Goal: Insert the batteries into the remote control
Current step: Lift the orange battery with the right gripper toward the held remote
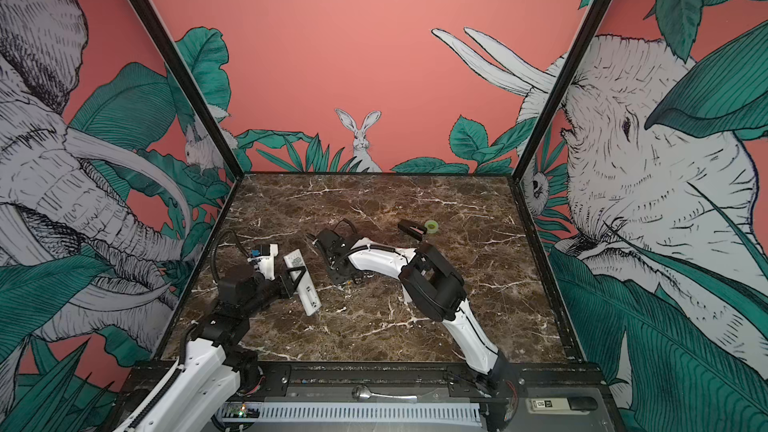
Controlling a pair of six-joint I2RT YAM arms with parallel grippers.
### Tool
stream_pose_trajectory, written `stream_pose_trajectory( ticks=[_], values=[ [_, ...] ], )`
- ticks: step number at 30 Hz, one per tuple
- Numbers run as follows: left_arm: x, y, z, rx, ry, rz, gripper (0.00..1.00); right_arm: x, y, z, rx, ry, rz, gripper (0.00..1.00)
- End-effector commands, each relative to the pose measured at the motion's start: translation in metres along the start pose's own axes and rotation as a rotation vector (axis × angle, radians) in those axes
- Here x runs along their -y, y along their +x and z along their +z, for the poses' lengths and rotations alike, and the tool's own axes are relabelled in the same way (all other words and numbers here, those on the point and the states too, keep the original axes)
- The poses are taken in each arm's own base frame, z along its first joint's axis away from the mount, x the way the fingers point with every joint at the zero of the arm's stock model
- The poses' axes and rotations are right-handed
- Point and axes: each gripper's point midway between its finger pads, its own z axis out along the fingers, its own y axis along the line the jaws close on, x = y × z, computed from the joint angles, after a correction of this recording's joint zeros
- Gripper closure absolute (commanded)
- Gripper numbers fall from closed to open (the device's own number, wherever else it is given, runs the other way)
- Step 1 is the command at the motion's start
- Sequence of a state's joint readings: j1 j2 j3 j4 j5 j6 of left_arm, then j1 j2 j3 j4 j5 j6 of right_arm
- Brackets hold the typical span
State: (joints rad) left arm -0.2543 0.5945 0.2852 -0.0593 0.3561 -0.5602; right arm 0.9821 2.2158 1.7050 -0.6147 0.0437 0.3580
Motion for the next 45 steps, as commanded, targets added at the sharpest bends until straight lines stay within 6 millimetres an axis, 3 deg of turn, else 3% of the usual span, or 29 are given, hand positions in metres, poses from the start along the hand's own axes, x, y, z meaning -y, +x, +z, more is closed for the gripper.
stream_pose_trajectory(
  ticks=[1, 22, 35, 45],
  values=[
    [0.001, -0.002, 0.0, 0.019, 0.016, 0.009, 1.0, 0.002, 0.005, 0.007, -0.027, 0.029, -0.014, 0.73],
    [-0.001, -0.001, 0.003, 0.016, 0.017, 0.001, 1.0, 0.006, 0.011, 0.011, -0.042, 0.049, -0.019, 0.82],
    [0.002, -0.002, 0.005, 0.013, 0.037, -0.008, 1.0, 0.003, 0.001, -0.016, 0.044, 0.013, -0.001, 0.93],
    [0.004, -0.003, 0.006, 0.015, 0.046, -0.028, 1.0, -0.002, 0.001, -0.037, 0.138, -0.055, 0.014, 0.96]
  ],
)
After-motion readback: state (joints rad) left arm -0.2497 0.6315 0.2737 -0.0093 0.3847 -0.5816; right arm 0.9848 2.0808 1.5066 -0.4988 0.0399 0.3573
